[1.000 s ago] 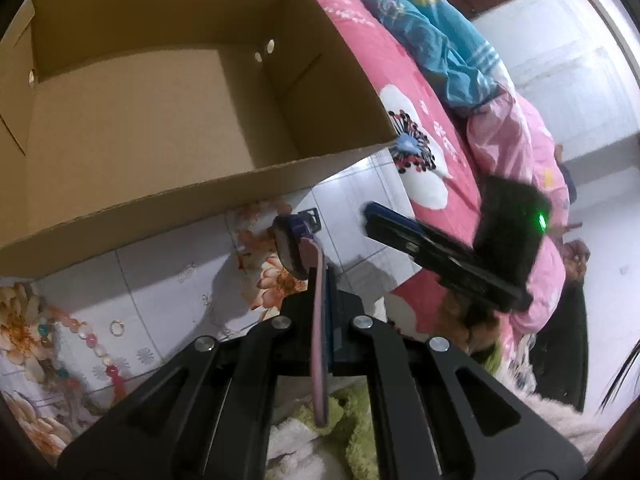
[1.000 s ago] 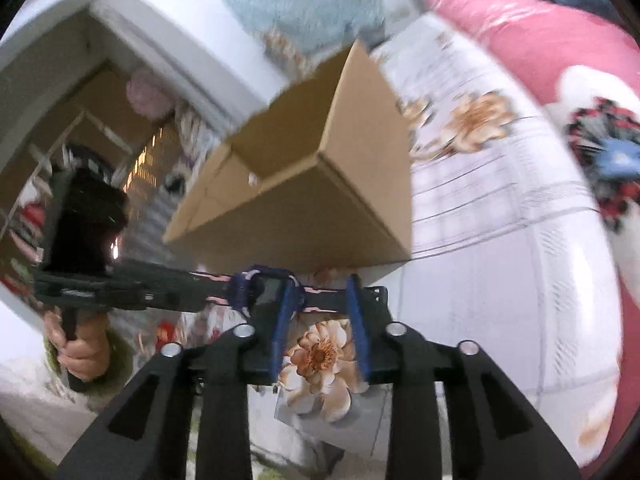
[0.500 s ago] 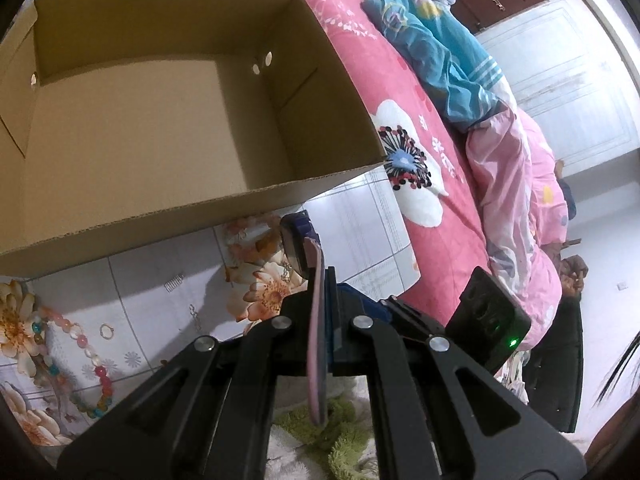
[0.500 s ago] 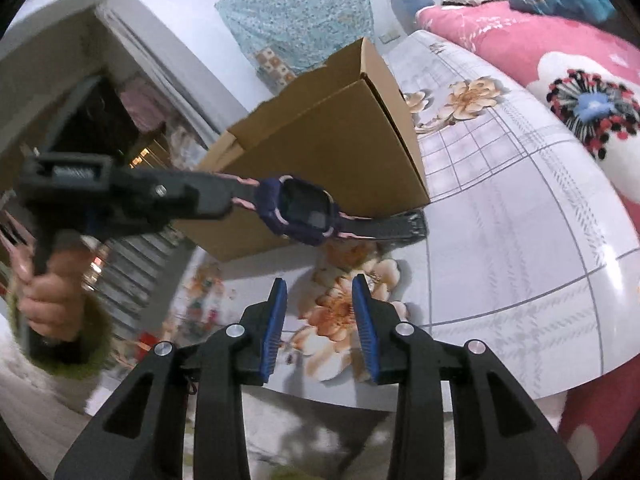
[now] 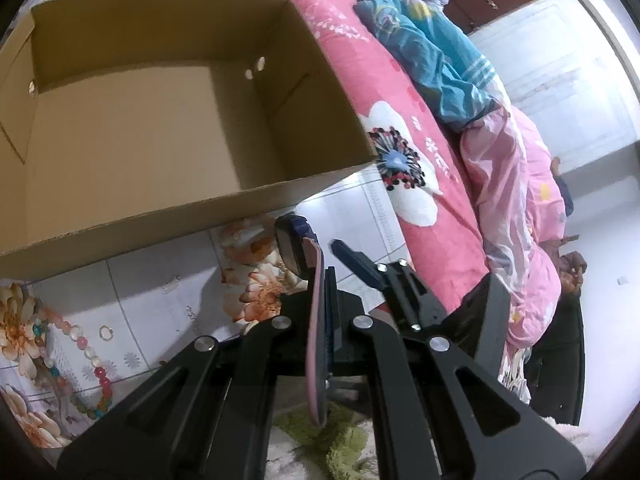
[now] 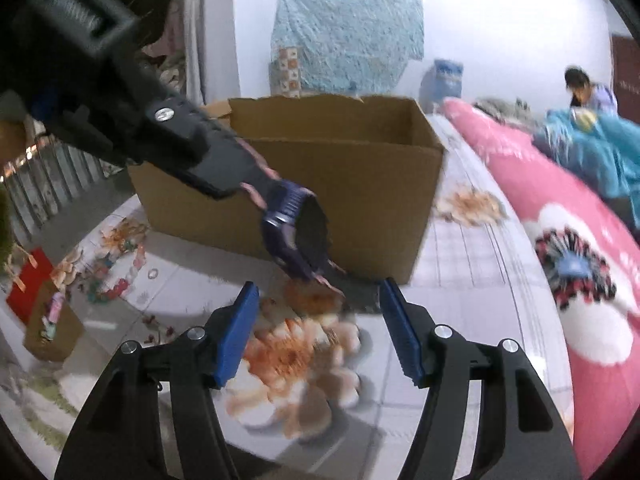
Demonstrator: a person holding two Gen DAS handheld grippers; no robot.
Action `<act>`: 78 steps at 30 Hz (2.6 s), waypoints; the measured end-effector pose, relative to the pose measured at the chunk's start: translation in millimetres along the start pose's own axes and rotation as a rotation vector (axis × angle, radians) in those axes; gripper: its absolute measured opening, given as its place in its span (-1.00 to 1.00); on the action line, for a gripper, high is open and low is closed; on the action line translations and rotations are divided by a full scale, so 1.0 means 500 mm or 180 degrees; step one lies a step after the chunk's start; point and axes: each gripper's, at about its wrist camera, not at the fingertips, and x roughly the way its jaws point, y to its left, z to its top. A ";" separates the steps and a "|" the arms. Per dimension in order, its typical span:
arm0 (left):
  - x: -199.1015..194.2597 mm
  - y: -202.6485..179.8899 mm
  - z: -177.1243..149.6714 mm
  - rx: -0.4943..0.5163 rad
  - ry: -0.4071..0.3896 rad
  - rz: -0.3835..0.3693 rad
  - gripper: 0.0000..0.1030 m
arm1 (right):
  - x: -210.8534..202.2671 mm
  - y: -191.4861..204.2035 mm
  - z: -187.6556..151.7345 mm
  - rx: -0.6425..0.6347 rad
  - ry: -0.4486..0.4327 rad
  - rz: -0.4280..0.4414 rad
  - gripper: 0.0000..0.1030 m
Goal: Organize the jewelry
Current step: 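Carry the watch with the right gripper over the cardboard box, then open the right gripper to drop the watch into the box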
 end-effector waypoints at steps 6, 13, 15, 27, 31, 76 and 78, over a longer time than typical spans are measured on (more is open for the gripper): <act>-0.019 -0.056 -0.011 0.0304 -0.0009 -0.0178 -0.96 | -0.033 0.017 0.029 -0.0034 -0.0470 -0.0234 0.19; -0.099 -0.121 -0.016 0.0709 -0.0294 -0.0282 -0.96 | -0.096 -0.011 0.073 0.0093 -0.0742 -0.0387 -0.34; -0.132 -0.122 -0.008 0.0755 -0.0422 -0.0256 -0.96 | -0.112 -0.017 0.103 0.0049 -0.0817 -0.0403 -0.52; -0.260 -0.018 0.126 0.0484 -0.0927 -0.0152 -0.96 | 0.031 0.050 0.334 -0.1431 -0.0577 -0.0474 -0.61; -0.238 0.083 0.203 0.0193 -0.0868 -0.0015 -0.94 | 0.162 0.073 0.382 -0.1805 -0.0022 -0.0308 -0.64; -0.313 0.406 -0.119 -0.0617 -0.1774 0.1296 0.63 | 0.527 0.115 0.386 -0.0471 0.2706 0.1011 -0.23; -0.306 0.408 -0.138 -0.0679 -0.1747 0.1310 0.63 | 0.534 0.092 0.386 -0.0115 0.2740 0.1060 -0.23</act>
